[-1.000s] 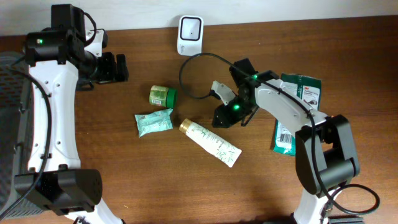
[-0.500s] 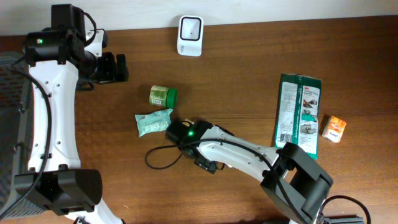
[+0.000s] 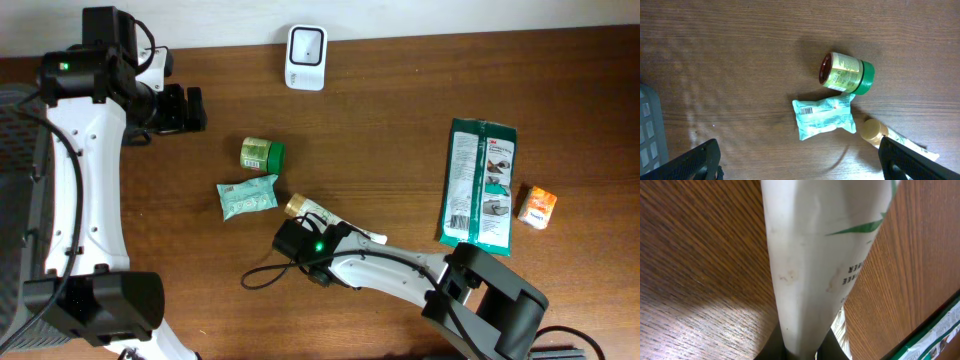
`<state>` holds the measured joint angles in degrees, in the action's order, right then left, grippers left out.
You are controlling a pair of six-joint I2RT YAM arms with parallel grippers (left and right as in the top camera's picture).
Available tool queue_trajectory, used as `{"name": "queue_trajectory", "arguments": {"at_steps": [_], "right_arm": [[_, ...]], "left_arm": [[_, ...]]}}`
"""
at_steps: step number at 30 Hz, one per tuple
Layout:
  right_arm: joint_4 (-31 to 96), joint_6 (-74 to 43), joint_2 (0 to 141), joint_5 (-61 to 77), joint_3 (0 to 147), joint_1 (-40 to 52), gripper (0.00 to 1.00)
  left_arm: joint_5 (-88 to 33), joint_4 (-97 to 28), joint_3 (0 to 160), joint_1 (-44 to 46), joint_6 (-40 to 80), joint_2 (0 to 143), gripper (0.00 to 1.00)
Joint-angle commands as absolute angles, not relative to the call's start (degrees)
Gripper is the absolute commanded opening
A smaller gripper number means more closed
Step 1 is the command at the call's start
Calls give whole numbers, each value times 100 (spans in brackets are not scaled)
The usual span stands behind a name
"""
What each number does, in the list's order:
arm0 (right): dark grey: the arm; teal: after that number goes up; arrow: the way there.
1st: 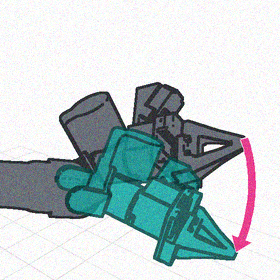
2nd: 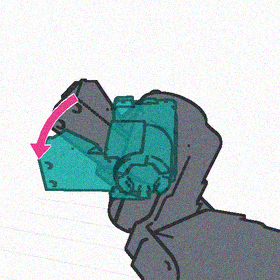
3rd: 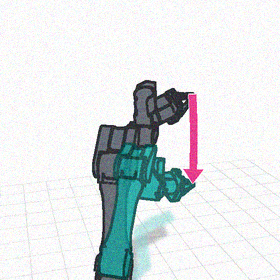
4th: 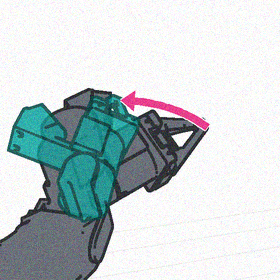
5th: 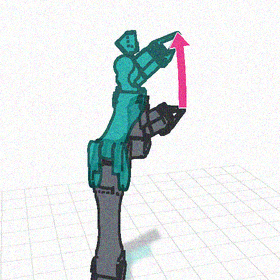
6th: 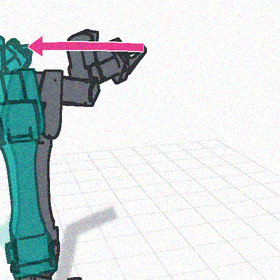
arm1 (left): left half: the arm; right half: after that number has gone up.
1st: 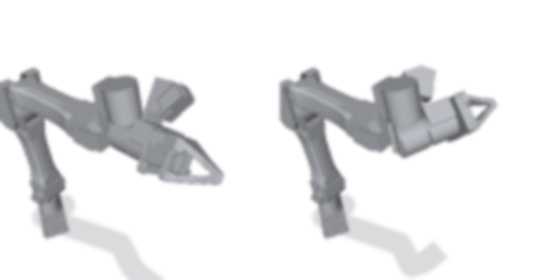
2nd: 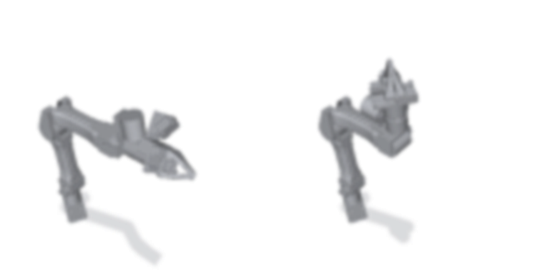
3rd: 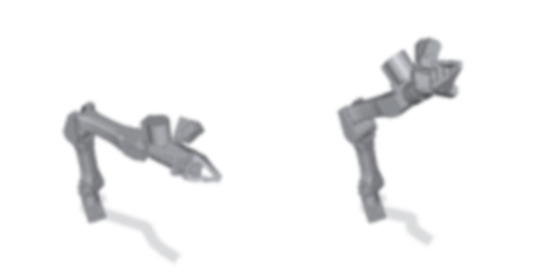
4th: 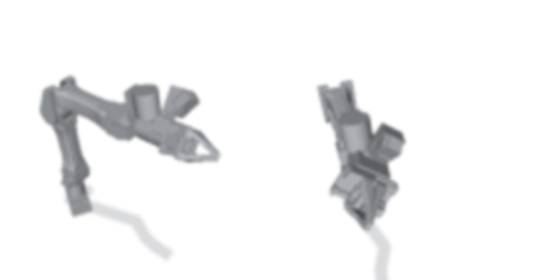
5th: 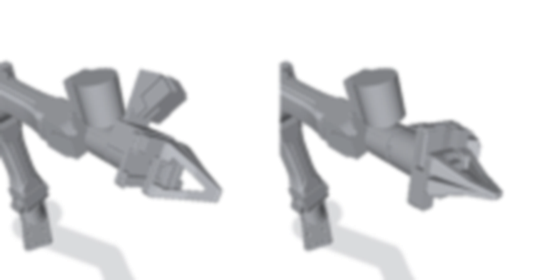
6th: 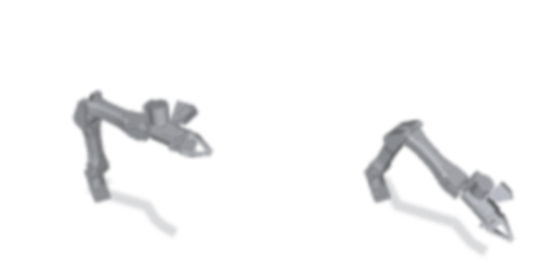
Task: Scan the item barcode
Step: 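Lift the white tube upright with the right gripper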
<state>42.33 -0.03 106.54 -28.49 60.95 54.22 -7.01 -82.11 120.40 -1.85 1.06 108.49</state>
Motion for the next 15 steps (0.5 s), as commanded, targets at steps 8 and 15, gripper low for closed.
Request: {"name": "queue_trajectory", "arguments": {"at_steps": [8, 15], "right_arm": [[5157, 390, 9998, 3892, 7275, 2550, 4], [4547, -56, 11380, 4792, 7142, 1706, 4]], "left_arm": [[-722, -8215, 12068, -215, 38, 10798, 99], [-720, -8215, 12068, -215, 38, 10798, 99]]}}
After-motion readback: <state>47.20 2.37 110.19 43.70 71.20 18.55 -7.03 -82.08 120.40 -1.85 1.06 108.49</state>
